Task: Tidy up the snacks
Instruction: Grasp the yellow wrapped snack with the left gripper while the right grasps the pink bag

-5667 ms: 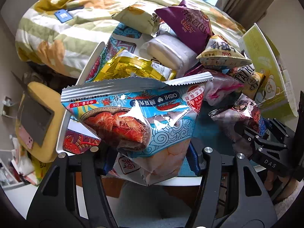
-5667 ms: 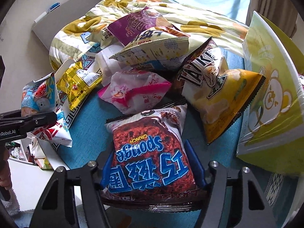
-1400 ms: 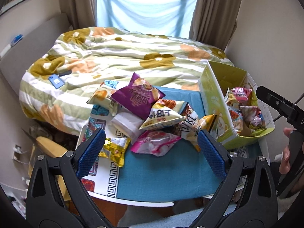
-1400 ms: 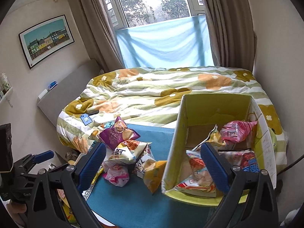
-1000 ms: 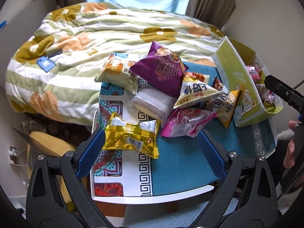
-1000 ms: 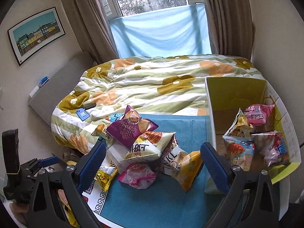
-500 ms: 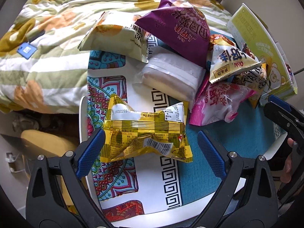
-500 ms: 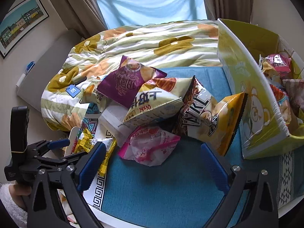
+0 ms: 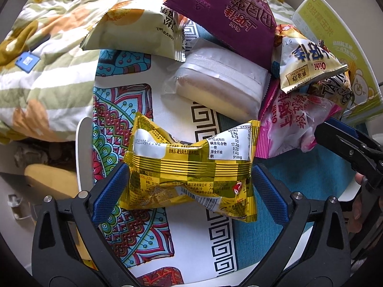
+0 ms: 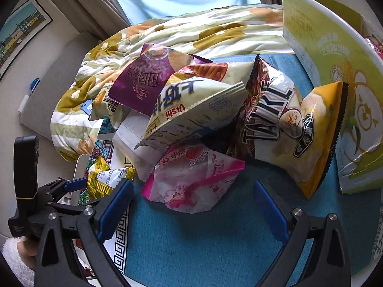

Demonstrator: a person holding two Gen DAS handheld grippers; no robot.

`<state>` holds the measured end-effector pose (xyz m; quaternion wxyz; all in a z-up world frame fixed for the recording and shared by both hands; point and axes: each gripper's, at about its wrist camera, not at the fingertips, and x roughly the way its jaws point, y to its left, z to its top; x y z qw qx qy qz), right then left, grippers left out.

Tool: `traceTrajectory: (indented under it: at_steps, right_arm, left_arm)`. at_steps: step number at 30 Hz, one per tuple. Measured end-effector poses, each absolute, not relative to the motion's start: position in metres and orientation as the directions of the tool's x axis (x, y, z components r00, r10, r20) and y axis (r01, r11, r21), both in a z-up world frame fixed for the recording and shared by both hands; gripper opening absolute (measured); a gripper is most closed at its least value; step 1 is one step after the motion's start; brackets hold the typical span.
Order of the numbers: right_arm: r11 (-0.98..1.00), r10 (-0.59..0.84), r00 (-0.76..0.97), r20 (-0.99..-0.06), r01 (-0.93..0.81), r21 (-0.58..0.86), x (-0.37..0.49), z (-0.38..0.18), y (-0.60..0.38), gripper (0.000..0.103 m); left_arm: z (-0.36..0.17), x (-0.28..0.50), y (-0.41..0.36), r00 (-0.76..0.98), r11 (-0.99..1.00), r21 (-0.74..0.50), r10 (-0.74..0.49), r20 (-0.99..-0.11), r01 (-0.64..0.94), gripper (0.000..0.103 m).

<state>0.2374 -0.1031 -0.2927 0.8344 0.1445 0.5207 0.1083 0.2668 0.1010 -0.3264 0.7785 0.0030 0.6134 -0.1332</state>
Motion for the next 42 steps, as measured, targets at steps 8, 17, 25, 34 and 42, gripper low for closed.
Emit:
traceTrajectory:
  at_steps: [8, 17, 25, 34, 42]
  right_arm:
    - [0.926, 0.352, 0.409, -0.842, -0.02, 0.378, 0.243, -0.308, -0.097, 0.099]
    - [0.928, 0.35, 0.402, -0.846, -0.025, 0.372, 0.253, -0.314, -0.094, 0.099]
    - [0.936, 0.337, 0.397, -0.854, -0.043, 0.35, 0.258, -0.322, -0.082, 0.099]
    - [0.967, 0.254, 0.408, -0.877, -0.081, 0.242, 0.264, -0.321, -0.068, 0.078]
    - [0.973, 0.232, 0.418, -0.878, -0.093, 0.212, 0.254, -0.317, -0.066, 0.054]
  left_arm:
    - [-0.331, 0.265, 0.084, 0.238, 0.964, -0.078, -0.141, -0.961, 0.256, 0.099]
    - [-0.322, 0.263, 0.085, 0.265, 0.966, -0.064, -0.132, -0.955, 0.251, 0.081]
    - [-0.316, 0.264, 0.094, 0.247, 0.972, -0.106, -0.158, -0.956, 0.21, 0.079]
    - [-0.31, 0.263, 0.095, 0.254, 0.974, -0.118, -0.166, -0.953, 0.192, 0.079]
    - [-0.297, 0.256, 0.099, 0.274, 0.975, -0.125, -0.173, -0.946, 0.183, 0.079]
